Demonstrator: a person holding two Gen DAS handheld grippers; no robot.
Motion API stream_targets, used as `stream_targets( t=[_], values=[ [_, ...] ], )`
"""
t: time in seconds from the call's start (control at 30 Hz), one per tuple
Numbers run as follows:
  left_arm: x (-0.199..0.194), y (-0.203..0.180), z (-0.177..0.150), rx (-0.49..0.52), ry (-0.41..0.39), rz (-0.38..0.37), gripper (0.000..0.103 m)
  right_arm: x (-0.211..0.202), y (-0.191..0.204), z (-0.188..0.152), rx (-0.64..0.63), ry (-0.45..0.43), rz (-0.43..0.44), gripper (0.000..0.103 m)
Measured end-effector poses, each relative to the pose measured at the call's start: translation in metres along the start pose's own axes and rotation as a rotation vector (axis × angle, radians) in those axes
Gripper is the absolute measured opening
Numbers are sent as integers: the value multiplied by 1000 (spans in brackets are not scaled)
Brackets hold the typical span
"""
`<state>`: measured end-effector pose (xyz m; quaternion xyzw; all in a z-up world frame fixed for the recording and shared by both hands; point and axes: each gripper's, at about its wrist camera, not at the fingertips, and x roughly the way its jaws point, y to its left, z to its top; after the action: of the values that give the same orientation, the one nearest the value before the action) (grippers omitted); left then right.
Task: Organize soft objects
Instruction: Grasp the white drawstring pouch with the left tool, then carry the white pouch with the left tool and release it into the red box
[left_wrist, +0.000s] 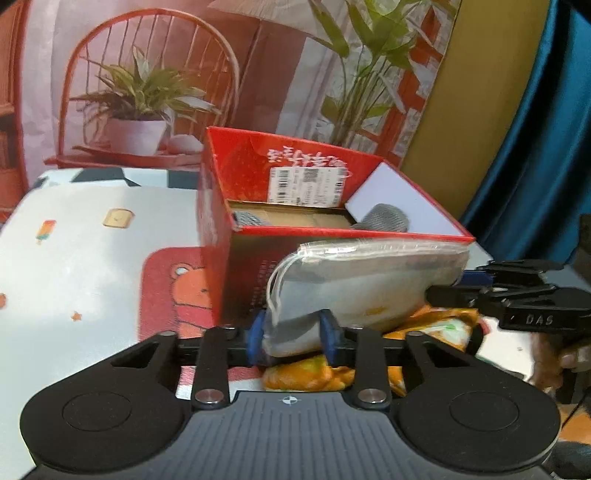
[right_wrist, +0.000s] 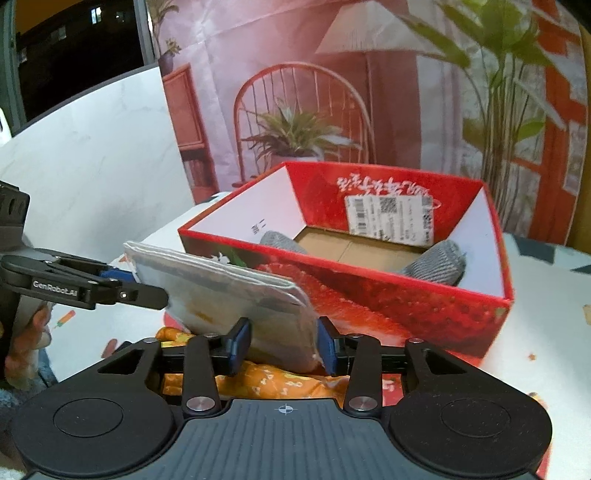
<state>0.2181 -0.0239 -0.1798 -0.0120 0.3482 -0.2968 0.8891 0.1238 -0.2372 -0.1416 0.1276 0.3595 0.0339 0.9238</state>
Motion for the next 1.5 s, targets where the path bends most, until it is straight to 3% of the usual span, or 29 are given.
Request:
stream_targets(
  t=[0.1,0.2,0.6,0.8,1.2,1.37,1.5],
  values=[
    [-2,1,2,5,-8,10,16,0,-4,2,3,-7,-9,15],
    [-10,-1,7,5,-43,6,14,-5,-7,5,28,-39,1,12],
    [-69,-26,71,54,-292,13,13,-47,-4,72,-31,-275,13,9],
    [-56,-33,107,50,-286,7,13,-50,-12,108,-83,-321,-16,9],
    [53,-20,138,96,-39,16,13,25,-64,130,-102,-94,-117,9],
    [98,-11,153,110,12,42,13,70,-76,132,-156,5,-169,8],
    [128,0,172,63,35,66,13,102,-92,140,-154,56,-207,8]
  ],
)
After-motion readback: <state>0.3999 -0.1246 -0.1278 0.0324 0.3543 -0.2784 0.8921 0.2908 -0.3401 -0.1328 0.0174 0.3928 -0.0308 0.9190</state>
